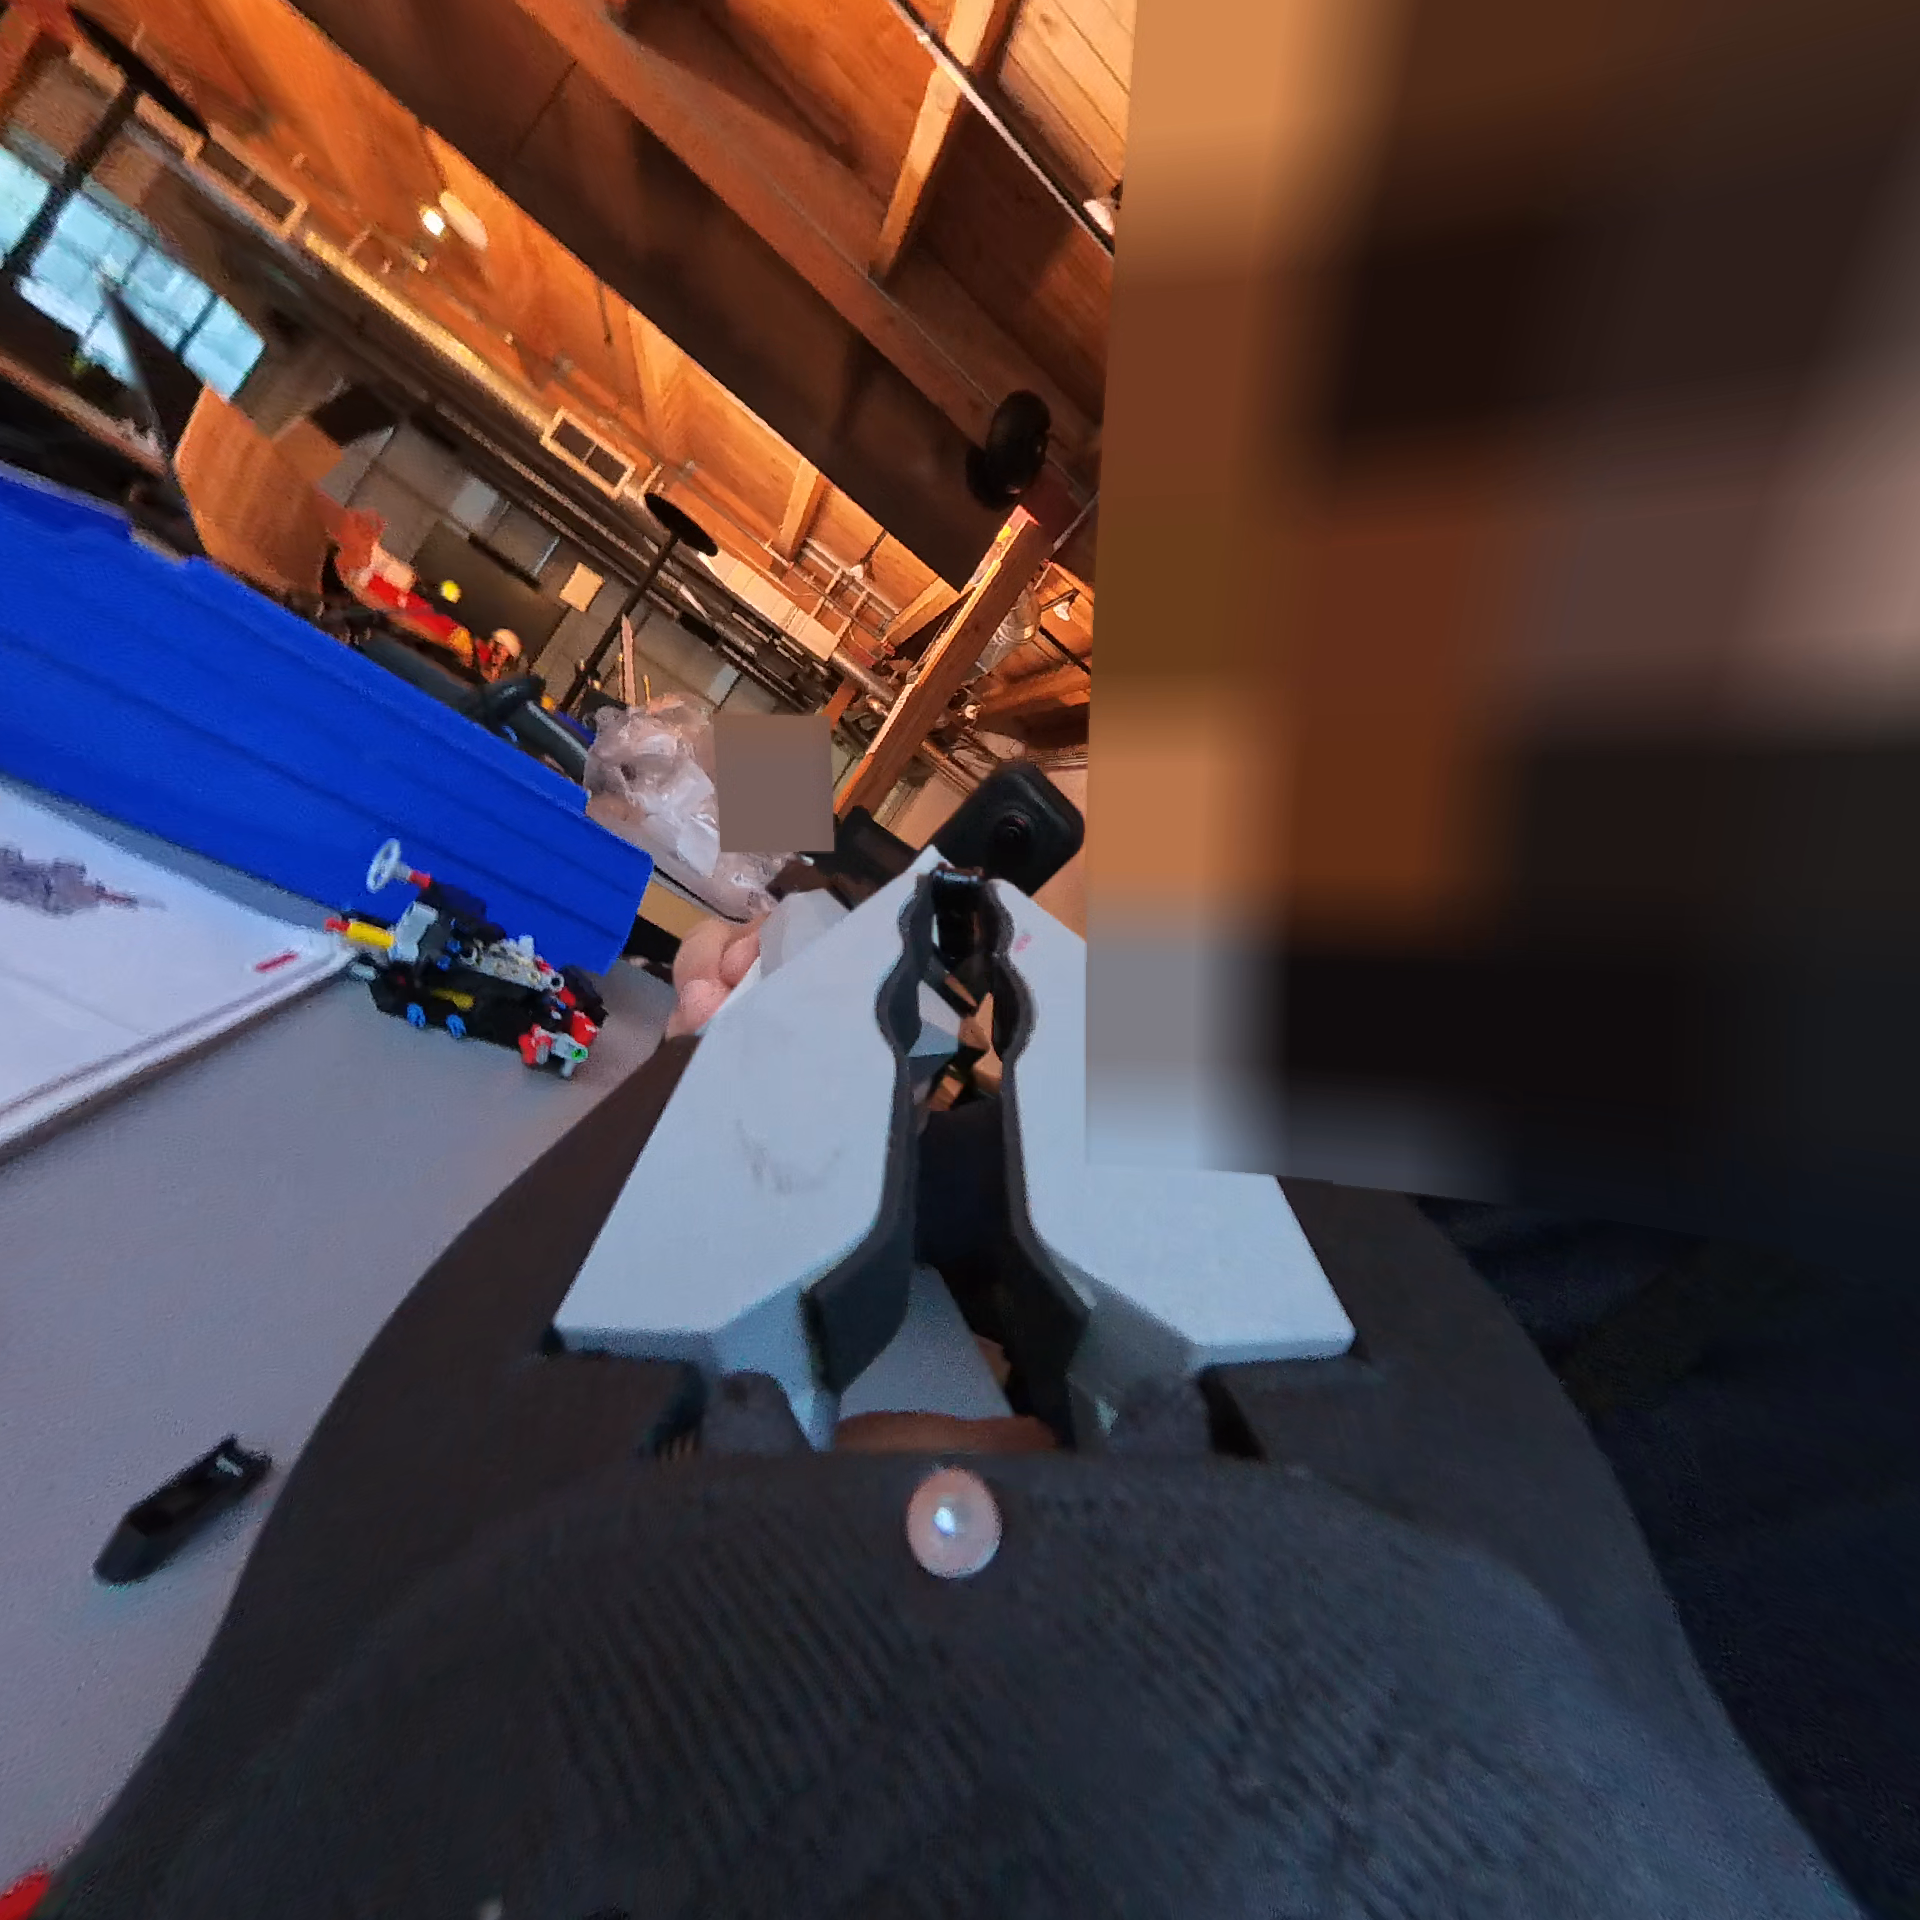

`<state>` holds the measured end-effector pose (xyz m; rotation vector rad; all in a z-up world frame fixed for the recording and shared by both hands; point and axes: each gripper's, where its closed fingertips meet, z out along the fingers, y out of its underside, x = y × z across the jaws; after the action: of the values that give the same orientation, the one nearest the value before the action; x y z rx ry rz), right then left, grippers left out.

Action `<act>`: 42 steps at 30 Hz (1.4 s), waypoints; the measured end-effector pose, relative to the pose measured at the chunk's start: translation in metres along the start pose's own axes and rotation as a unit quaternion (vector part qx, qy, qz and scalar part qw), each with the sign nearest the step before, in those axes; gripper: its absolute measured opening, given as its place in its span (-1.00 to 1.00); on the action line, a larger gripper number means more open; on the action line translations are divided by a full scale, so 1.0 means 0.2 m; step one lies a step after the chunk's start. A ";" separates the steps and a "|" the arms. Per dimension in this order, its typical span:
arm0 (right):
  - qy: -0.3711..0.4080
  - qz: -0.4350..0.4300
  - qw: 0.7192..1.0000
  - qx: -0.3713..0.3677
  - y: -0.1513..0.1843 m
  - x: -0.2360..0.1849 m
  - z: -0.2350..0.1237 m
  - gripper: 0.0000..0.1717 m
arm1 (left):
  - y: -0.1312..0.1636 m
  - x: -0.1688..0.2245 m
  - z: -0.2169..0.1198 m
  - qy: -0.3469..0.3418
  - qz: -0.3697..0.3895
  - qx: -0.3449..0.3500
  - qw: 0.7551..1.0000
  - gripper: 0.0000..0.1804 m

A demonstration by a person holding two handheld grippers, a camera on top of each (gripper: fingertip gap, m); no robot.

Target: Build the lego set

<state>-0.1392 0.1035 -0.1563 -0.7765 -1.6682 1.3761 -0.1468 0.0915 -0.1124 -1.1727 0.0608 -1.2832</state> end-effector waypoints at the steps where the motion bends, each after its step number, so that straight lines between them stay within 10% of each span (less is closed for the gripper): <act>1: -0.003 0.008 1.000 0.002 0.00 0.00 0.00 -0.90 | 0.01 0.01 0.01 0.008 0.017 0.001 1.000 -0.94; 14: -0.036 0.038 0.995 0.086 -0.17 -0.09 -0.04 -0.88 | 0.10 0.07 0.06 0.034 0.116 -0.036 0.992 -0.94; 42: -0.015 0.073 0.997 0.017 -0.05 -0.02 -0.05 -0.95 | 0.12 -0.06 0.05 -0.054 0.162 -0.071 0.983 -0.78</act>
<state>-0.1292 0.1028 -0.1475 -0.8773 -1.6333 1.5202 -0.1280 0.1018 -0.1310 -1.2929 0.2576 -0.9390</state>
